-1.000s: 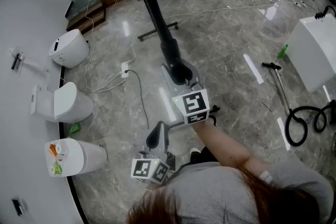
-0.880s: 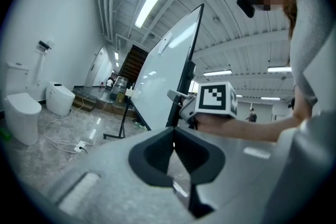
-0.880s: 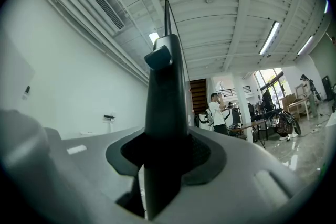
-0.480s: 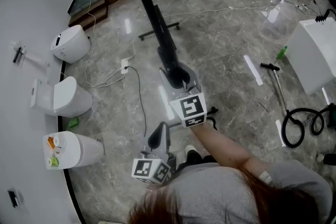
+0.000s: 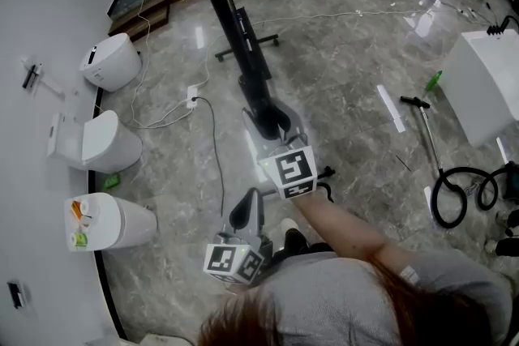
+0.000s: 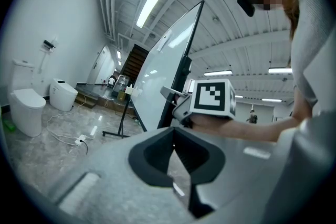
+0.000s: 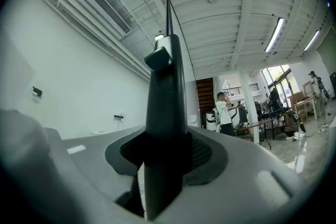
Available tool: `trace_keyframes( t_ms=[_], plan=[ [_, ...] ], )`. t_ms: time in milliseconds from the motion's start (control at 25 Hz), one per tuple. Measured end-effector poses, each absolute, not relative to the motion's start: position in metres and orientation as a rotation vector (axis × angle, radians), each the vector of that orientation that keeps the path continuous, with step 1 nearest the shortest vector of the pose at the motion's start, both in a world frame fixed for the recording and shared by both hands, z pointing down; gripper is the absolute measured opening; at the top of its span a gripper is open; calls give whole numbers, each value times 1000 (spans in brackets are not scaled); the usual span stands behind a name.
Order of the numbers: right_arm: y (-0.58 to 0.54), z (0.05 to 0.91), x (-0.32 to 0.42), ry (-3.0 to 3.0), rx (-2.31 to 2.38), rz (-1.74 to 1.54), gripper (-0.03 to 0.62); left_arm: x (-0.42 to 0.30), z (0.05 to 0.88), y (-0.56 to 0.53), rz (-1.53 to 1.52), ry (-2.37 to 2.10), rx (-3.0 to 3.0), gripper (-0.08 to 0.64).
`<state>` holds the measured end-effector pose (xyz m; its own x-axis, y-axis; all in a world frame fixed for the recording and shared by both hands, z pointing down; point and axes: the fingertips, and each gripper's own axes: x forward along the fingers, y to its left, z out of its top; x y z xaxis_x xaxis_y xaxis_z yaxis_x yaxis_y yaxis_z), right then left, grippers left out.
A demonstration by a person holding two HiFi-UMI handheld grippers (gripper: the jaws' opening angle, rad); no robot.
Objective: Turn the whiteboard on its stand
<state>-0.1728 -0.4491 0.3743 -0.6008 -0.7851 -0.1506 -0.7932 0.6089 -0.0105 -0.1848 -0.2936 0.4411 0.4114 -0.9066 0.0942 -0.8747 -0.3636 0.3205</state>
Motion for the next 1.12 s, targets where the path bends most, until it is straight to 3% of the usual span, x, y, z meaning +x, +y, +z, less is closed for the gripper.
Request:
trace_keyframes(
  t_ms=[1120],
  plan=[
    [-367, 374, -149, 2730, -1232, 52, 175, -151, 440, -202, -180, -1615, 2319, -5]
  ],
)
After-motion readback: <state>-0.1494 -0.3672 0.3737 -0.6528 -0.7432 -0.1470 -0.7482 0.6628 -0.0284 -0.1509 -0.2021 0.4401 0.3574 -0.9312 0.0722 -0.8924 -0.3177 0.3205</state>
